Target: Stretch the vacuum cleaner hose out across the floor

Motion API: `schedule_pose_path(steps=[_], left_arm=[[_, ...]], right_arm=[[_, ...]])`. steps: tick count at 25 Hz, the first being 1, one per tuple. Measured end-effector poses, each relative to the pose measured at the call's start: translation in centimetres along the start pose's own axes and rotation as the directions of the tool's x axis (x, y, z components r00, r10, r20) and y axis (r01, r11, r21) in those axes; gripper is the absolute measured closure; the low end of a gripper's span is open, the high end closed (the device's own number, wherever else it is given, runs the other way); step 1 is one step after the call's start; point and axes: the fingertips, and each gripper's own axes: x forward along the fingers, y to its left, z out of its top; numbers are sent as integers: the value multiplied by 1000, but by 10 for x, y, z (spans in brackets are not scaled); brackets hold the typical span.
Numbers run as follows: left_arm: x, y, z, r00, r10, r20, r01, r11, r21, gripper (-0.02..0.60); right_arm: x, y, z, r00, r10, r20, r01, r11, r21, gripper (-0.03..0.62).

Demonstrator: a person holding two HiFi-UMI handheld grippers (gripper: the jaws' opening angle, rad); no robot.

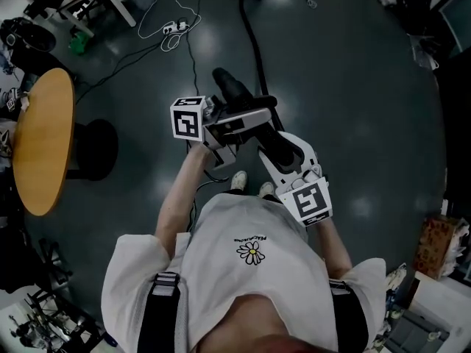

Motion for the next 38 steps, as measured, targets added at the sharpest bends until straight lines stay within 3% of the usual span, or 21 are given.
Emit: schedule_pose_path(steps=[2,4,7,11,12,14,16,17,18,19,20,21,23,25,27,28,30,33,36,38], left_arm=[[-13,10,9,999,30,32,-29,999,-13,357],[-18,17,10,998,57,39,-57,998,-20,357],[-15,25,7,996,82,32,-81,997,-17,357],[-9,38,3,994,107,19,-107,994,-10,357],[-13,40,4,993,119,19,-119,993,-6,357],[-23,42,3,990,140,-5,-140,990,2,357],[-25,40,-12,985,136,-105,-135,991,17,359],[-23,39,-25,977,125,-172,-122,992,24,359],[-20,38,-37,965,111,-236,-107,994,30,359],[-18,38,-49,952,99,-290,-93,995,34,359],[-15,37,-60,938,89,-335,-81,996,37,359],[-13,35,-70,925,81,-372,-71,997,39,360],[-7,29,-90,893,65,-445,-53,998,39,360],[-6,24,-109,850,50,-524,-39,999,31,366],[-12,23,-125,807,36,-589,-31,999,19,368],[-16,24,-129,799,27,-601,-28,1000,8,372],[-22,24,-133,802,9,-597,-22,1000,-15,383],[-24,23,-145,776,11,-631,-38,999,-30,385],[-31,24,-155,743,25,-669,-61,998,-31,385],[-40,25,-162,706,40,-707,-72,997,-15,385]], right_arm=[[5,-5,2,993,91,74,-107,962,249,420],[10,-8,-1,978,184,99,-208,896,393,413],[11,-13,-7,963,256,85,-267,855,445,413],[0,-23,-10,953,280,115,-299,814,498,413],[-6,-27,-3,950,269,160,-313,790,527,413],[-14,-47,10,938,230,260,-344,712,612,413],[-3,-78,12,922,228,314,-387,602,698,413],[10,-92,9,904,262,339,-428,525,736,413],[27,-103,4,876,308,370,-475,417,775,413],[46,-109,-2,841,356,407,-512,283,811,413],[64,-110,-8,806,399,438,-528,151,835,413],[80,-107,-14,776,438,453,-523,47,851,413],[101,-99,-25,732,499,464,-485,-97,869,413],[114,-93,-25,692,508,513,-458,-241,856,413],[131,-85,-21,658,503,560,-437,-351,828,413],[140,-80,-22,644,509,571,-423,-385,820,407],[150,-73,-27,619,528,582,-389,-437,811,405],[147,-66,-39,602,559,570,-330,-475,816,405],[147,-61,-49,643,583,496,-228,-473,851,404],[154,-56,-54,666,602,441,-148,-472,869,404]])
